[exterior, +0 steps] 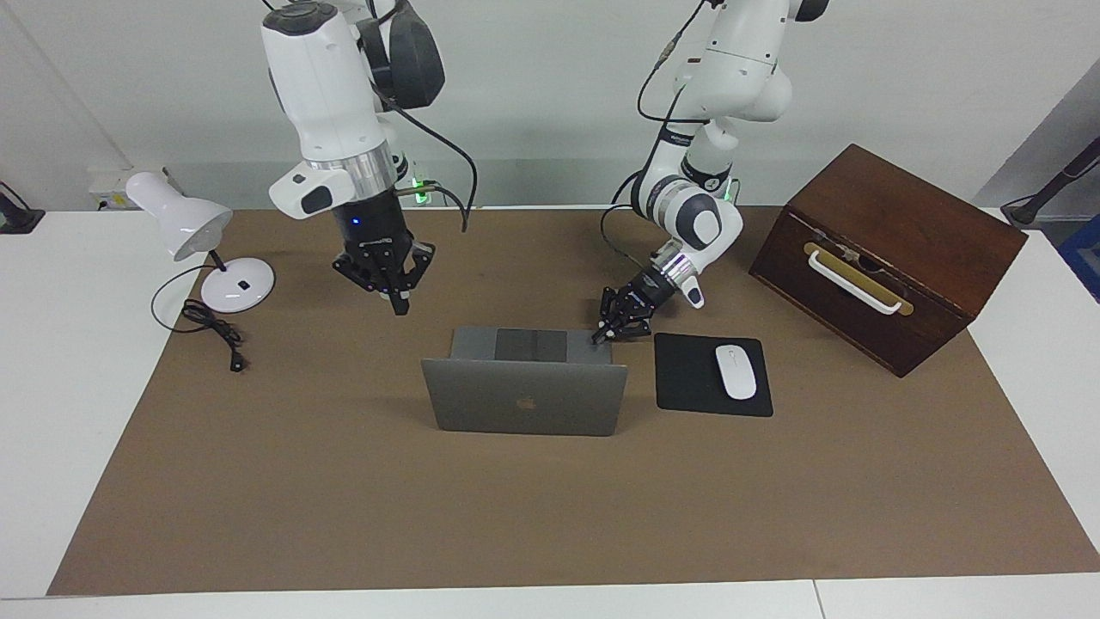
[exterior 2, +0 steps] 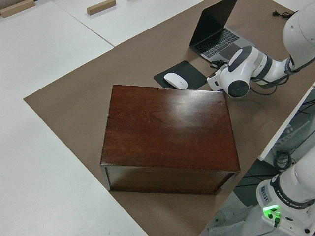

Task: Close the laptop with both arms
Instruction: 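Reach the right gripper over the laptop screen's top edge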

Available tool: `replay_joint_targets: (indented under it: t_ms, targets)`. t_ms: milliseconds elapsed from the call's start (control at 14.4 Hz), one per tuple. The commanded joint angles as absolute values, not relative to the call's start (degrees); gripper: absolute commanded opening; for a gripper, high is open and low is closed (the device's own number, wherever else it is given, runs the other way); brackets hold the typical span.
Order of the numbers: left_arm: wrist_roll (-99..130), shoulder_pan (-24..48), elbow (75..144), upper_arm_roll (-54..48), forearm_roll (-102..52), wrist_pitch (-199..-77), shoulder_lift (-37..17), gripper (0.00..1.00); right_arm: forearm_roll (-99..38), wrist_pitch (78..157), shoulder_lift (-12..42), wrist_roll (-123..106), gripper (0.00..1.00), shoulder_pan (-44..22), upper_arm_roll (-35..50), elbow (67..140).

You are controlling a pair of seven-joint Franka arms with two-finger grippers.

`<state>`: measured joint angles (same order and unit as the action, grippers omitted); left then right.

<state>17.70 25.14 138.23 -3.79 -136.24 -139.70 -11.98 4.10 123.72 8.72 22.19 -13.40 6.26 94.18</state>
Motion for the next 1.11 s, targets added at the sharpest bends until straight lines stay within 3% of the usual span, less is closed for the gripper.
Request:
replay_joint_targets:
  t_ms: [0,1040]
  targets:
    - [15.0,25.8,137.9,-3.2,-137.9,-138.2,-14.0,0.00,6.3,123.5,12.8,23.7,0.00,-15.3,6.2,88.5]
    - [12.9,25.0,137.2,-3.0,-137.9,-136.5,-14.9,0.00,12.9,121.8,28.6,27.0,0.00,-21.9,5.9,72.8]
